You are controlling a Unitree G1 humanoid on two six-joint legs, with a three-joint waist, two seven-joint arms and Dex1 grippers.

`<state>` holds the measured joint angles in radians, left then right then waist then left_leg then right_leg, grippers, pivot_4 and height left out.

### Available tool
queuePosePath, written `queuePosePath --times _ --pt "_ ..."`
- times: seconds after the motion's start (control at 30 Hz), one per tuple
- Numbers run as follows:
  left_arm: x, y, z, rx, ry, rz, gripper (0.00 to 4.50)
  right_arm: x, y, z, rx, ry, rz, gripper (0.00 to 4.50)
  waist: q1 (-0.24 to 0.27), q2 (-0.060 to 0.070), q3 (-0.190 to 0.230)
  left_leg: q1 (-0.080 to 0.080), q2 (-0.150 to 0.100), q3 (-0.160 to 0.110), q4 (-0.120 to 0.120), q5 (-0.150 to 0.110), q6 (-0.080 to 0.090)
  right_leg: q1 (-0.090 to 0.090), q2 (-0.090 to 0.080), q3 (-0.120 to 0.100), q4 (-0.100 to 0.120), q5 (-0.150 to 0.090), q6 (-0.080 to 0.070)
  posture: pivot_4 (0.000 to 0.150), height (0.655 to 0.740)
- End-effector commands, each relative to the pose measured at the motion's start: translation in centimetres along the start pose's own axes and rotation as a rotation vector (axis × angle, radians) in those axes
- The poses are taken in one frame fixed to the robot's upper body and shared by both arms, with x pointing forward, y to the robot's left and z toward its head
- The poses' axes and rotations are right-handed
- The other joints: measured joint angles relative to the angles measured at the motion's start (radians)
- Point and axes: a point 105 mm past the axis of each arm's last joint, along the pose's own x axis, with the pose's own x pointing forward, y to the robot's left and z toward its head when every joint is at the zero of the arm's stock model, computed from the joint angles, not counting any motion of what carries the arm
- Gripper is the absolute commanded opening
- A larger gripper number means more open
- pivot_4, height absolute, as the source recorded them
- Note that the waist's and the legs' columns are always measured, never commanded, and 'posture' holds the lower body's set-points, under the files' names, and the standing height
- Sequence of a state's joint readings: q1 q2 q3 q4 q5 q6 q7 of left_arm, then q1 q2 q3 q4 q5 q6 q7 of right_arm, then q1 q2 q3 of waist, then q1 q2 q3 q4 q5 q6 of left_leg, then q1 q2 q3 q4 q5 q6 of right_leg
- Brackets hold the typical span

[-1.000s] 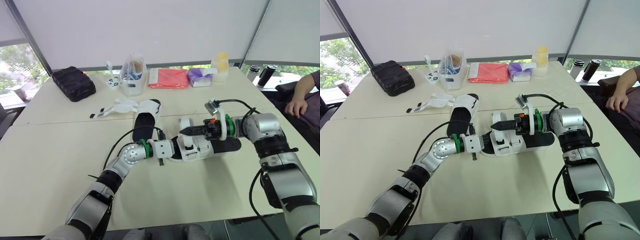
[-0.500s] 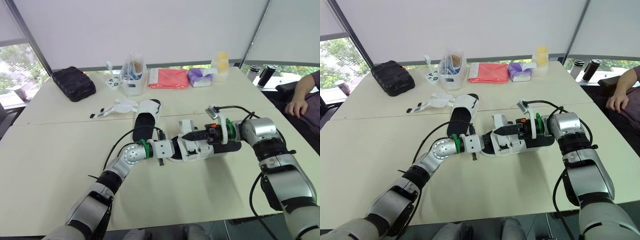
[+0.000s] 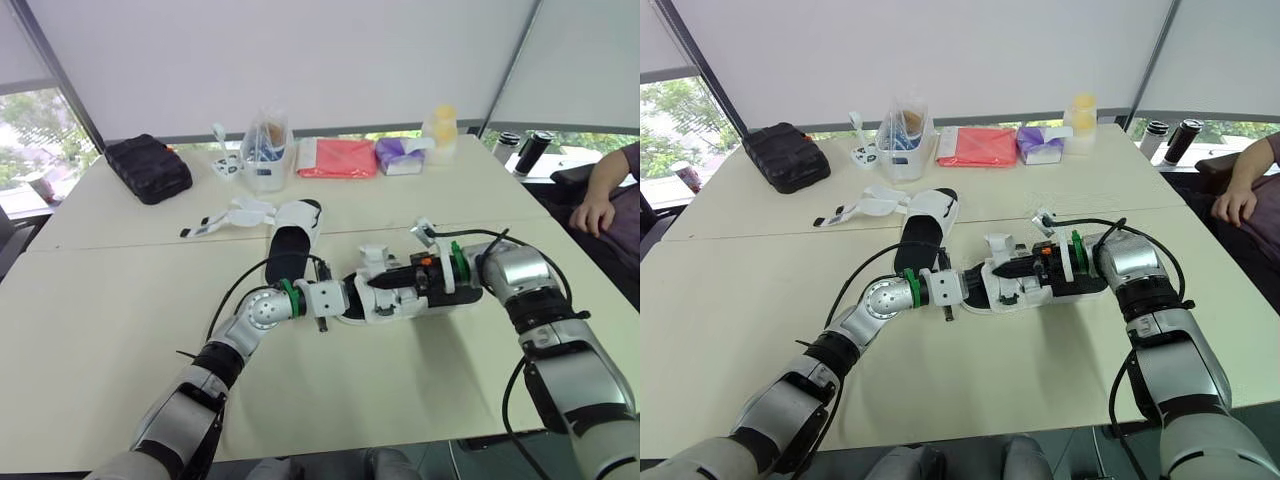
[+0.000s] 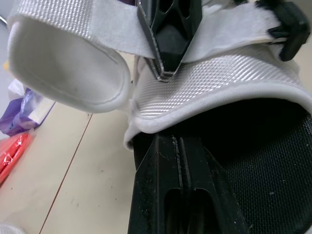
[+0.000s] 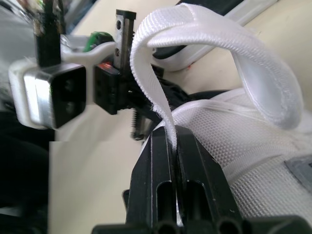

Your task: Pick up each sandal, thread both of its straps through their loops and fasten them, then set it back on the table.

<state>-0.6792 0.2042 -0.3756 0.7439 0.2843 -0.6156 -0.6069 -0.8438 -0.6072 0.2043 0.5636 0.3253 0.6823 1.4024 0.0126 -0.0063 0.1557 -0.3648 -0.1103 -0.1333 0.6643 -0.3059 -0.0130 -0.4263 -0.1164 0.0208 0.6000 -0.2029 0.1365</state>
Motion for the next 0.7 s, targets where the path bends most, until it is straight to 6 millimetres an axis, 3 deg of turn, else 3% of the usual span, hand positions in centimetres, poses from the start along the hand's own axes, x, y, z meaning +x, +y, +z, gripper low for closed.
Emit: queuePosePath --times 0.03,0.2,0.37,0.47,0.6,0.7 --pt "-0.4 -2.9 -1.9 -0.037 0.074 -0.091 0.00 -0.4 0.2 -0.8 -0.019 0.026 -0.012 0.04 -0.001 0.000 0.000 0.000 0.000 0.000 0.000 0.000 0.000 0.000 0.000 0.000 0.000 0.000 0.000 0.150 0.7400" --pt "-0.4 -2.9 -1.9 -0.039 0.075 -0.092 0.00 -0.9 2.3 -1.9 -0.024 0.066 0.060 0.04 0.002 0.001 0.000 0.000 0.000 0.000 0.000 0.000 0.000 0.000 0.000 0.000 -0.001 0.000 0.000 0.150 0.7400" --pt "-0.3 -3.0 -1.8 -0.042 0.070 -0.097 0.00 -0.7 2.6 -2.7 -0.038 0.078 0.039 0.04 0.002 0.001 -0.001 -0.001 -0.001 0.000 0.000 0.000 0.000 0.001 -0.001 0.000 -0.002 0.000 0.000 0.150 0.7400" --pt "-0.2 -3.1 -1.8 -0.042 0.068 -0.100 0.00 -0.7 2.2 -2.1 -0.068 0.040 -0.004 0.89 0.002 0.001 -0.001 -0.001 0.000 0.000 0.000 -0.001 0.001 0.001 -0.001 0.000 -0.002 0.000 0.000 0.150 0.7400" --pt "-0.1 -3.1 -1.7 -0.043 0.063 -0.101 0.00 -2.6 2.7 1.0 -0.086 -0.112 -0.054 2.78 0.003 0.001 -0.001 -0.001 -0.001 0.000 0.000 -0.001 0.001 0.001 -0.001 0.000 -0.002 0.000 0.000 0.150 0.7400" --pt "0.0 -3.1 -1.6 -0.050 0.057 -0.098 0.00 -4.5 3.5 2.3 -0.113 -0.195 -0.117 2.78 0.006 0.001 -0.001 -0.001 -0.001 0.000 0.000 -0.001 0.001 0.001 -0.001 0.000 -0.002 0.000 0.000 0.150 0.7400"
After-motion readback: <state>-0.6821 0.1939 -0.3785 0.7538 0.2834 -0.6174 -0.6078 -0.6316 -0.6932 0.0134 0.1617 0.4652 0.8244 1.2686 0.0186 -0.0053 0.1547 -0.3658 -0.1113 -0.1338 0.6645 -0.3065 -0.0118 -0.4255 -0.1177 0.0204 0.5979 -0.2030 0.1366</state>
